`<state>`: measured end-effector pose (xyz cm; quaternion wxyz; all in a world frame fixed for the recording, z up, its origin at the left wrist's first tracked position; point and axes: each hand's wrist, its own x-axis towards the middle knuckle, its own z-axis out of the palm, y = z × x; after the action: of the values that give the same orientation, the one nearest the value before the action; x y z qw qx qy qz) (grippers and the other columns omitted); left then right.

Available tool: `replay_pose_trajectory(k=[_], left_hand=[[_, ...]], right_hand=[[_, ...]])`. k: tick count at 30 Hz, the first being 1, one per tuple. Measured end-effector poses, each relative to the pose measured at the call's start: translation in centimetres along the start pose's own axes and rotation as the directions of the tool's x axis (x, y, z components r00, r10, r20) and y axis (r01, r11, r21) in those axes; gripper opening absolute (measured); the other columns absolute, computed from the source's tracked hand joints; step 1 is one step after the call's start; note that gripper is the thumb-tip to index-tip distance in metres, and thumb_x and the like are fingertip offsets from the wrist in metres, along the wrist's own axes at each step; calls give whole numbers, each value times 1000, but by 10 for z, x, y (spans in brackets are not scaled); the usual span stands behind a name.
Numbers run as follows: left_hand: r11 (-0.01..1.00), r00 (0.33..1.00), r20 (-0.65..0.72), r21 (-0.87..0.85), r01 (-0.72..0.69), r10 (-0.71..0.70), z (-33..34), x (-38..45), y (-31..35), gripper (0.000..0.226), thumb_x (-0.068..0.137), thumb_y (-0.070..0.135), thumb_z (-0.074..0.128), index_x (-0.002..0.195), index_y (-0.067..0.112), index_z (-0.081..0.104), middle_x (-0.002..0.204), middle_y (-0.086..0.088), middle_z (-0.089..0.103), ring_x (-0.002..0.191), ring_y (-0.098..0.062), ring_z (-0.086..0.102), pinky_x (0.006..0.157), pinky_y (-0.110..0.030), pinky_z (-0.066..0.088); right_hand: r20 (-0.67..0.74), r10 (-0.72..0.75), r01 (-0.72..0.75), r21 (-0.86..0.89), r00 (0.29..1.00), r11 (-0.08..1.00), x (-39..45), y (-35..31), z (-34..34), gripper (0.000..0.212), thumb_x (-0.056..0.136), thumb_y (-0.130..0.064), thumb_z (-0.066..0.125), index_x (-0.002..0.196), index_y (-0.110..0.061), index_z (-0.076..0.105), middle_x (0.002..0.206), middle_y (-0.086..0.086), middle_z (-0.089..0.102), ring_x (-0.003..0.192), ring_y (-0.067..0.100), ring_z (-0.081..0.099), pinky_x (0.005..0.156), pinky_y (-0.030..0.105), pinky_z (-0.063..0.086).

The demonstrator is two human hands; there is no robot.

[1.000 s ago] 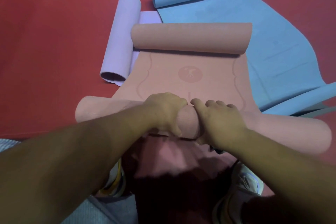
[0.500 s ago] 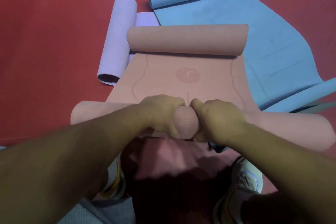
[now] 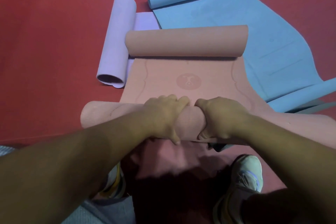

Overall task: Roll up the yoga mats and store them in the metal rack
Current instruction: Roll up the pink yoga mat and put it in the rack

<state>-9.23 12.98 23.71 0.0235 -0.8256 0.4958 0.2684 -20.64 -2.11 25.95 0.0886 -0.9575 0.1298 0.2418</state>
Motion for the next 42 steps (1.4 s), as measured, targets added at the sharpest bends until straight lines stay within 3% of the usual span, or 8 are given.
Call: replay_pose_trajectory(k=[6,9,13,19,24,32,37,42], left_hand=[[997,998,53,-72,29,-25,-9,7,-13,84,56,53,88,126,37,44,104,12,57,91,-18,54,78,-34,48],[992,992,129,-128,11,6,-9,7,-12,83,57,51,89,127,39,46,110,11,59,99,-19,58,87,-38,52],[996,1000,-25,93,-9,11,5,4,-4,98,55,56,88,135,40,33,119,4,53,108,-24,55,88,-41,46],[1000,997,80,19,-3,2,-5,5,-14,80,60,50,87,127,36,45,104,10,61,96,-21,60,74,-33,46],[999,991,134,-43,-9,15,-6,-2,-11,101,54,49,90,136,47,32,112,11,55,105,-18,57,88,-39,51],[997,977,213,-82,8,9,1,-2,-21,82,57,51,88,126,44,46,104,17,58,96,-15,59,83,-34,53],[1000,991,135,-17,-18,21,2,-5,-20,94,51,57,87,131,50,37,115,14,58,104,-16,58,89,-40,51],[999,996,90,38,-26,23,5,-5,-22,89,54,60,85,130,45,41,110,13,63,102,-18,62,83,-37,51]], right_hand=[[-139,-45,30,-108,989,994,-1,-8,21,91,50,-67,81,125,-39,39,109,-4,58,105,27,58,85,42,45],[-75,-9,7,-32,997,999,-1,-7,20,75,54,-61,81,112,-33,43,92,-6,60,90,25,63,71,36,50],[-52,15,-12,50,999,999,1,9,13,68,58,-60,78,112,-33,48,92,-6,66,84,26,64,70,36,54],[-45,-14,10,-96,999,995,-1,-5,24,111,51,-70,82,143,-43,25,121,-5,55,116,26,54,92,43,43],[28,-23,21,60,999,998,0,0,17,70,56,-56,83,112,-32,47,87,-6,64,76,23,61,66,34,53],[13,-98,98,-3,995,995,-3,-10,36,96,46,-64,84,125,-40,36,103,-6,57,97,24,57,81,39,49],[26,-85,82,106,996,991,4,1,30,72,58,-55,84,115,-32,46,92,-5,65,84,26,63,70,35,52],[-13,-91,91,61,996,994,0,-2,34,101,53,-67,82,137,-44,31,116,-7,60,109,25,58,87,40,50]])
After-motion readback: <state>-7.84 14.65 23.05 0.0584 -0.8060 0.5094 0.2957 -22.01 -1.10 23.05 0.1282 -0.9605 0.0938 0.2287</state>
